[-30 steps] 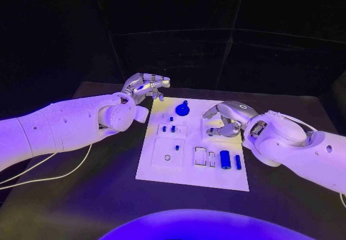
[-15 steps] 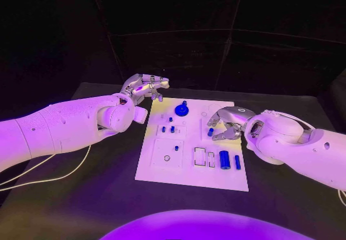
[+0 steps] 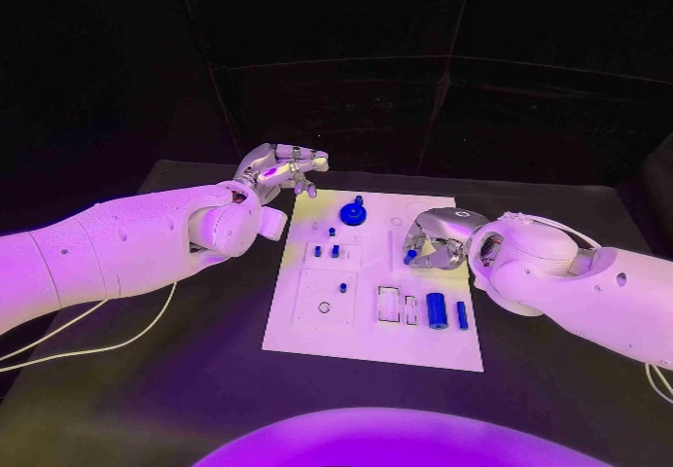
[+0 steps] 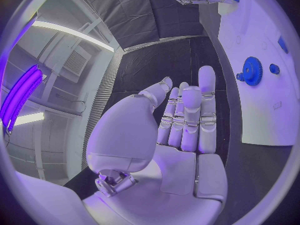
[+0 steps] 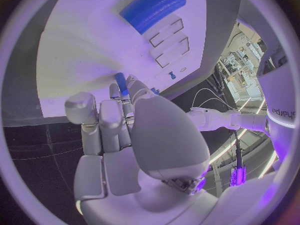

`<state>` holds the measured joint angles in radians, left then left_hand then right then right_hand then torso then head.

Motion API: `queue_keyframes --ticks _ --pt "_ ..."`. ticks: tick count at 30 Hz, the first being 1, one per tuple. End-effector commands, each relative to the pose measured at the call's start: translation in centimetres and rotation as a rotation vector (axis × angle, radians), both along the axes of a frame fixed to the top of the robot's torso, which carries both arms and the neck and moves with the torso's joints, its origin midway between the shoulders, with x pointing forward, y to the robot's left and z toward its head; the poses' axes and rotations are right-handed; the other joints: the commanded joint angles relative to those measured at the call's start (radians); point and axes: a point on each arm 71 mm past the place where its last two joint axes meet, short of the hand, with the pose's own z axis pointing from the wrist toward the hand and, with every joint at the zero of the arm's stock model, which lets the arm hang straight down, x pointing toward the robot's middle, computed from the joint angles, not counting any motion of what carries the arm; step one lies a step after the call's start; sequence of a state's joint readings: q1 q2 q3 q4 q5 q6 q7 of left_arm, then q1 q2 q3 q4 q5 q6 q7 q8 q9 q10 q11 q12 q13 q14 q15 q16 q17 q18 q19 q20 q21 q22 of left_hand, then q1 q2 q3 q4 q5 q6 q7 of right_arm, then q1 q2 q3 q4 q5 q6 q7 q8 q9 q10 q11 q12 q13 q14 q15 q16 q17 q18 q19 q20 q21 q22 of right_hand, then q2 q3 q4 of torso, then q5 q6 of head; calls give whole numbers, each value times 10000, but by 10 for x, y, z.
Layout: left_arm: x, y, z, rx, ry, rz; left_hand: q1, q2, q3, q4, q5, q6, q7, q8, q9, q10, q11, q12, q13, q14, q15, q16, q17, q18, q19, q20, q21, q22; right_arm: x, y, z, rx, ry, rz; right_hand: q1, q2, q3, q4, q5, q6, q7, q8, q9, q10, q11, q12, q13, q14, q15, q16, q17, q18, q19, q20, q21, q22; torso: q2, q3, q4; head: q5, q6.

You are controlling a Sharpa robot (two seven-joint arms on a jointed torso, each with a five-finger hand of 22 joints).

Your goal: Assemble the parts on the task board

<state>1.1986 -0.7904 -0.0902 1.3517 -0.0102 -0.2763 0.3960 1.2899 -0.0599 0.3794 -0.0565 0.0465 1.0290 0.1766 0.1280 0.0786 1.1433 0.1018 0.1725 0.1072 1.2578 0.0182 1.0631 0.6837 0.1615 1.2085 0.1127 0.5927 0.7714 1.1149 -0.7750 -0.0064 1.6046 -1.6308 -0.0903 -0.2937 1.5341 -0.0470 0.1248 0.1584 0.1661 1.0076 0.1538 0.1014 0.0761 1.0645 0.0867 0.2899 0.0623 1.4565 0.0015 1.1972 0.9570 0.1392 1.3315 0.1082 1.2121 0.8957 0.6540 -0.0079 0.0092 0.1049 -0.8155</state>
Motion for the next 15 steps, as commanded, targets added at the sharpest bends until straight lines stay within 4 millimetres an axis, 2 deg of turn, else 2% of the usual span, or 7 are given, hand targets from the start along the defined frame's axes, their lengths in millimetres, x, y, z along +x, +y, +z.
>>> queue_keyframes --ticks 1,11,15 --pt "0 -1 1 -92 -36 -98 46 67 -61 -18 21 -99 1 61 -12 -92 3 53 14 -88 -2 -53 -8 203 -5 43 -24 -8 1 1 1 -25 -80 135 58 105 194 28 -35 183 -27 41 5 280 -40 -144 -7 179 -23 65 47 -229 121 -15 131 210 1 -4 3 -11 -11" --pt "0 -1 1 -91 -32 -99 46 67 -61 -18 21 -99 1 61 -12 -92 3 53 14 -88 -2 -53 -8 203 -5 43 -24 -8 5 5 1 173 -328 46 164 84 787 12 -85 512 -71 -5 -35 774 -109 -648 -5 238 -88 166 132 -272 256 -85 296 459 -3 0 -7 -33 -26" --pt "1 -1 1 -90 -28 -101 46 67 -61 -18 21 -99 1 61 -12 -92 3 53 14 -88 -2 -53 -8 203 -5 43 -24 -8 5 7 3 397 -617 0 312 104 1252 -130 -283 649 -74 -41 -49 990 -131 -887 2 262 -123 257 229 -306 343 -124 424 667 -8 -8 -7 -46 -24"
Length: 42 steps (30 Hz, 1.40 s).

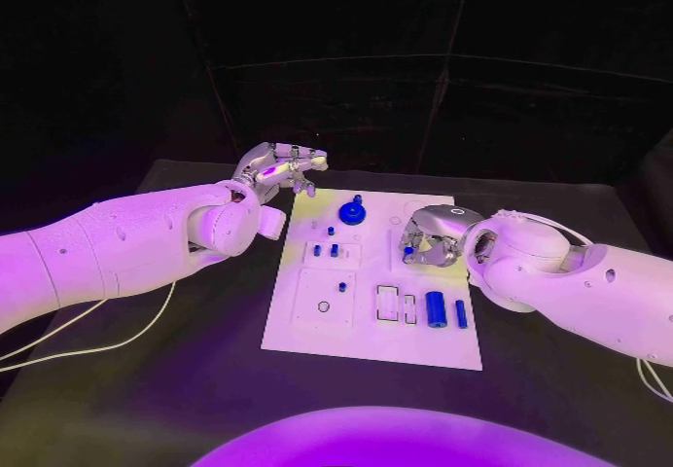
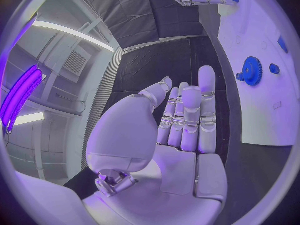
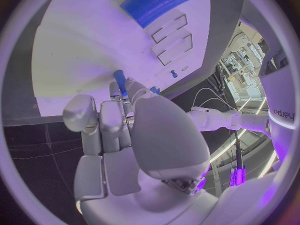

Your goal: Assemble the parts on the task board

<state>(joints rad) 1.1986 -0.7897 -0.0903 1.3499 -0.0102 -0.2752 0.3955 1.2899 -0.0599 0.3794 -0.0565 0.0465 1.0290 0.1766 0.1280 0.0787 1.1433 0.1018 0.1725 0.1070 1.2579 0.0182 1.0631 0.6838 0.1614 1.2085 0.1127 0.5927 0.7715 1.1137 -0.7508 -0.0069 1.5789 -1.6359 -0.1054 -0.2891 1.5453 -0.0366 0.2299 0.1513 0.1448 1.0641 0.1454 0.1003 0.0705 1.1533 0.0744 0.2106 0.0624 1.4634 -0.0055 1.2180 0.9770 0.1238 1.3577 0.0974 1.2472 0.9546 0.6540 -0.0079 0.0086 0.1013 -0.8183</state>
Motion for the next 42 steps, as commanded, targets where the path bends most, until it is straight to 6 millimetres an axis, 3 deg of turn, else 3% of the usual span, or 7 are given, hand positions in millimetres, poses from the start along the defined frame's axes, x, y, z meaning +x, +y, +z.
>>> queue_keyframes --ticks 1,16,27,34,38,42 --pt "0 -1 1 -91 -31 -98 46 67 -61 -18 21 -99 1 61 -13 -92 3 53 16 -88 -2 -54 -9 203 -4 43 -24 -10 1 2 6 379 -559 -13 232 -15 327 -111 -91 98 21 -50 2 144 -5 -154 4 196 -57 70 50 -161 103 -24 105 130 -8 -8 -1 -11 3" --pt "1 2 1 -61 -11 -47 46 69 -63 -18 21 -101 2 62 -13 -94 4 55 16 -90 -1 -55 -11 203 -4 44 -26 -11 -23 6 26 1434 -1295 322 -109 -382 1495 -490 -108 289 38 -224 -12 492 5 -732 22 176 -55 183 91 -180 129 -30 210 257 -12 -5 -3 -3 50" --pt "1 0 1 -71 -13 -70 45 78 -83 -12 21 -114 9 66 -16 -113 11 68 20 -104 4 -63 -31 202 -3 47 -39 -22 -44 42 38 2832 -1132 1773 -287 -503 1845 -632 -13 324 73 -276 -12 576 22 -883 29 184 -52 263 173 -188 144 -31 260 325 -3 -17 7 13 41" --pt "1 -2 1 -91 -22 -113 45 78 -83 -12 21 -114 9 66 -16 -113 11 68 20 -104 4 -63 -31 202 -3 47 -39 -22 -53 73 29 3213 -631 2609 -323 -528 1886 -653 -14 328 77 -283 -12 585 25 -907 30 183 -50 264 164 -186 140 -30 259 319 -7 -17 0 63 33" --pt "0 -4 1 -105 -24 -144 45 78 -83 -12 21 -114 9 66 -16 -113 11 68 20 -104 4 -63 -31 202 -3 47 -39 -22 -57 85 18 3208 -269 2892 -337 -547 1907 -672 -17 325 78 -289 -13 587 26 -921 29 183 -49 267 162 -186 138 -30 261 319 -6 -20 41 79 9" --pt "0 -4 1 -109 -25 -154 45 78 -83 -12 21 -114 9 66 -16 -113 11 68 20 -104 4 -63 -31 202 -3 47 -39 -22 -63 95 4 3070 167 3127 -346 -557 1918 -681 -20 322 80 -293 -13 587 28 -930 29 181 -48 265 156 -187 138 -29 263 323 -9 -19 19 194 -30"
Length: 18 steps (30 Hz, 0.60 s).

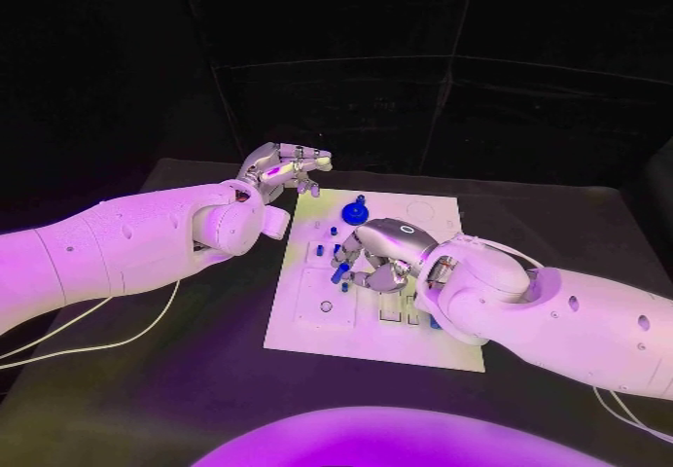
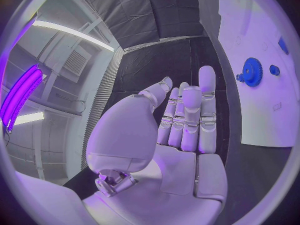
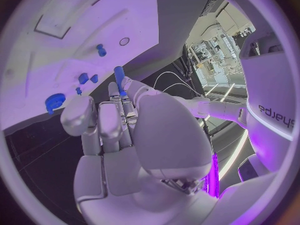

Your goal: Assemble the parts on the task board

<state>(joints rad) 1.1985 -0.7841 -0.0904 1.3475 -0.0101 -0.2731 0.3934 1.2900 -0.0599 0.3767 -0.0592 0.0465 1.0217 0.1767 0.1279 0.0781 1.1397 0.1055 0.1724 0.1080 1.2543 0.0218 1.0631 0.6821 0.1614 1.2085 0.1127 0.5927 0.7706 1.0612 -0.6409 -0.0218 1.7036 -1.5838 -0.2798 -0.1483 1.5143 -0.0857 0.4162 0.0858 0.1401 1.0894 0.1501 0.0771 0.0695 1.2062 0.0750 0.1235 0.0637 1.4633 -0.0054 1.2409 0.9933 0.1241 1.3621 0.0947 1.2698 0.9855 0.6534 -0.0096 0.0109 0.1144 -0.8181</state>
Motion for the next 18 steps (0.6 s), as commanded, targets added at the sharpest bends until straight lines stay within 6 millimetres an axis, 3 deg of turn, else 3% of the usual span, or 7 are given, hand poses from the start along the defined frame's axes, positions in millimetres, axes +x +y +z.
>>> queue_keyframes --ticks 1,7,18 --pt "0 -2 2 -99 -49 -108 45 78 -55 15 21 -42 9 66 -10 -77 -25 68 11 -69 -31 -64 -13 203 -3 48 -39 -12 -5 7 -8 -43 312 541 -54 -80 72 -38 21 63 38 -68 -5 53 27 -75 14 181 -47 37 -9 -190 90 -1 36 11 1 8 -14 87 -39" --pt "0 -3 2 -107 -47 -128 45 78 -55 15 21 -42 9 66 -10 -77 -25 68 11 -69 -31 -64 -13 203 -3 48 -39 -12 -9 15 -20 -260 509 746 -78 -95 90 -50 11 56 44 -75 -6 47 33 -95 13 179 -43 37 -15 -189 84 2 33 3 6 15 -30 234 -112" --pt "0 -4 1 -113 -41 -149 45 78 -55 15 21 -42 9 66 -10 -77 -25 68 11 -69 -31 -64 -13 203 -3 48 -39 -12 -8 18 -29 -711 630 796 -107 -103 110 -58 3 51 49 -81 -7 43 38 -114 12 173 -38 23 -44 -186 74 5 24 -15 4 15 -27 281 -153"
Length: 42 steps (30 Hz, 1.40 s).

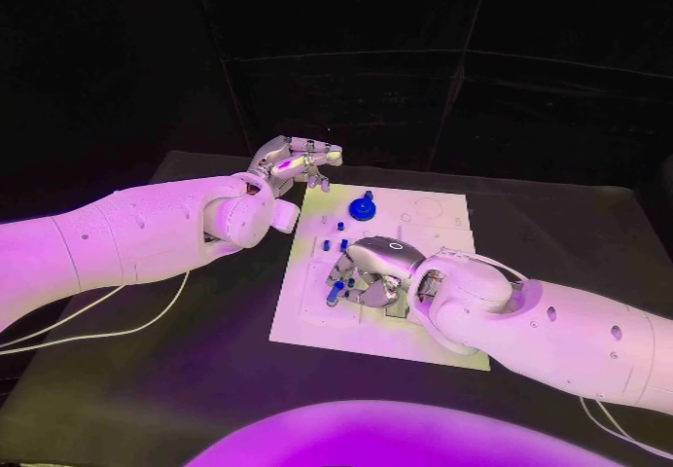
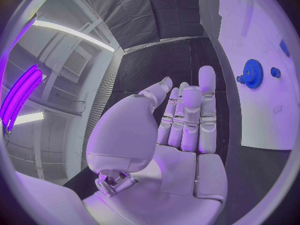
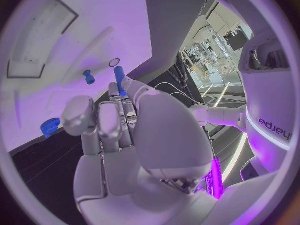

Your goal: Assemble the parts on the task board

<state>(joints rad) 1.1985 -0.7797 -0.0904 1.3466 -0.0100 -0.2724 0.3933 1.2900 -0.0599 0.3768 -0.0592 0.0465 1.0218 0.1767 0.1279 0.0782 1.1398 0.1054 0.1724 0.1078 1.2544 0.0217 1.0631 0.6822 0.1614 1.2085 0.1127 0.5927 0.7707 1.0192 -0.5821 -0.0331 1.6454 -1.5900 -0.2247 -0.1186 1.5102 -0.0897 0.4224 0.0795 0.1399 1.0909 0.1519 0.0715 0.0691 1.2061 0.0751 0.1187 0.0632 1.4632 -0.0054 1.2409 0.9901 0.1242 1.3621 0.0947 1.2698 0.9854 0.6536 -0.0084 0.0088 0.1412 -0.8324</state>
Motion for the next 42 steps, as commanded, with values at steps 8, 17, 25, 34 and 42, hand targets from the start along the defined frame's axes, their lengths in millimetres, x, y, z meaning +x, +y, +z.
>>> queue_keyframes --ticks 8,17,25,34,42 --pt "0 -2 1 -103 -36 -128 53 89 -72 15 21 -61 15 69 -15 -100 -19 81 17 -75 -26 -60 -15 202 0 51 -53 -24 0 2 -6 -666 -148 100 -111 -68 70 3 -10 33 34 -30 -4 43 44 -87 18 168 -33 18 -26 -186 66 9 19 -24 0 2 -3 20 -28" --pt "0 -2 1 -101 -32 -126 52 92 -74 18 21 -63 16 70 -16 -103 -18 83 18 -77 -26 -62 -20 202 0 52 -55 -26 1 4 -8 -899 -327 -17 -154 -75 89 1 -23 29 34 -34 -4 43 46 -105 18 160 -28 5 -53 -184 58 14 15 -33 3 -4 -1 37 -55" --pt "0 -2 1 -103 -31 -131 50 97 -78 21 20 -66 18 71 -16 -106 -16 86 19 -81 -24 -65 -26 202 1 53 -57 -28 0 8 -8 -963 -441 -27 -154 -75 89 1 -23 29 34 -34 -4 43 46 -105 18 160 -28 5 -53 -184 58 14 15 -33 0 -1 0 41 -81" --pt "1 -2 1 -102 -23 -136 50 97 -78 21 20 -66 18 71 -16 -106 -16 86 19 -81 -24 -65 -26 202 1 53 -57 -28 -2 12 -10 -994 -422 81 -385 -207 107 -2 -38 -77 55 -78 -21 -9 70 -208 14 145 0 0 -77 -179 23 35 -6 -68 1 -1 2 55 -104" --pt "1 -2 1 -104 -12 -148 50 97 -78 21 20 -66 18 71 -16 -106 -16 86 19 -81 -24 -65 -26 202 1 53 -57 -28 -1 13 -10 -699 -371 48 -929 -601 -94 114 10 -1107 163 -117 -63 -748 266 -541 -10 90 149 -63 -211 -146 -105 167 -128 -275 1 -2 -3 64 -108"
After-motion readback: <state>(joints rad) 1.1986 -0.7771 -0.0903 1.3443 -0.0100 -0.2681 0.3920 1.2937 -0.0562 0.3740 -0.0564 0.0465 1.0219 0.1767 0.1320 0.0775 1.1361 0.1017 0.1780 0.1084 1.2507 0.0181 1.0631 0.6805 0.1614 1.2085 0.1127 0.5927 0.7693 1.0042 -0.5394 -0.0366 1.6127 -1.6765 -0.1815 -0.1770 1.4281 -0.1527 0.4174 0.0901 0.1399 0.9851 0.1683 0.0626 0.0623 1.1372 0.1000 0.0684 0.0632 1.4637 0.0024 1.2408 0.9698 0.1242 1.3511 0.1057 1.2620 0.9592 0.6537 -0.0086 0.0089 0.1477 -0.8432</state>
